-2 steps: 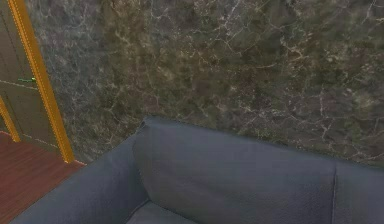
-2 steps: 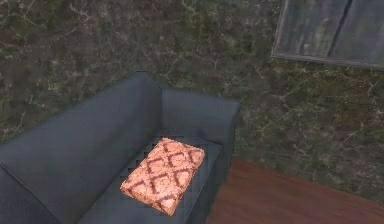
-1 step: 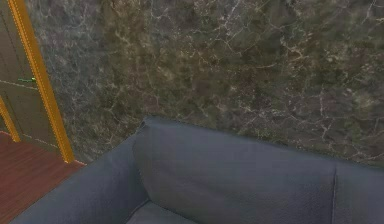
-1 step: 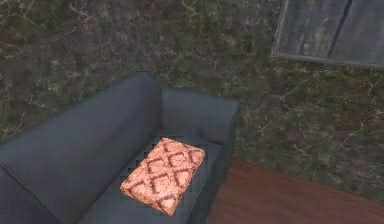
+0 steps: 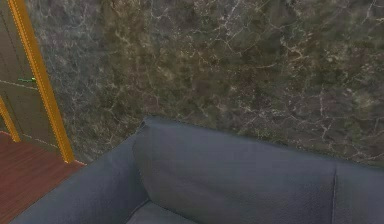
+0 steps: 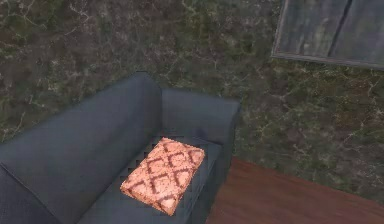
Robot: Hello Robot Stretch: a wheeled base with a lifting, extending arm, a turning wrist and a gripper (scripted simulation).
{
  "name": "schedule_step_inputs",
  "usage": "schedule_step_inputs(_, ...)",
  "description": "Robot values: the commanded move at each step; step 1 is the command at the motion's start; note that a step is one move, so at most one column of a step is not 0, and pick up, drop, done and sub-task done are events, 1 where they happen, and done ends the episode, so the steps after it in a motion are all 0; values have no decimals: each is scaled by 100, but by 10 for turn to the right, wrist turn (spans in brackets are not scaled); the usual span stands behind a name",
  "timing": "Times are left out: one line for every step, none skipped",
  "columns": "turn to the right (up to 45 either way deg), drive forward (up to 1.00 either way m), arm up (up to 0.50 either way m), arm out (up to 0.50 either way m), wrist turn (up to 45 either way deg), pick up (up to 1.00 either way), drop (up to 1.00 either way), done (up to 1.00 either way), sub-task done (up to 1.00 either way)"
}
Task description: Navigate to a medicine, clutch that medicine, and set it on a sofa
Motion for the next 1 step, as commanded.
schedule_step_inputs(0, 0, 0, -8, 0, 0, 0, 0, 0)
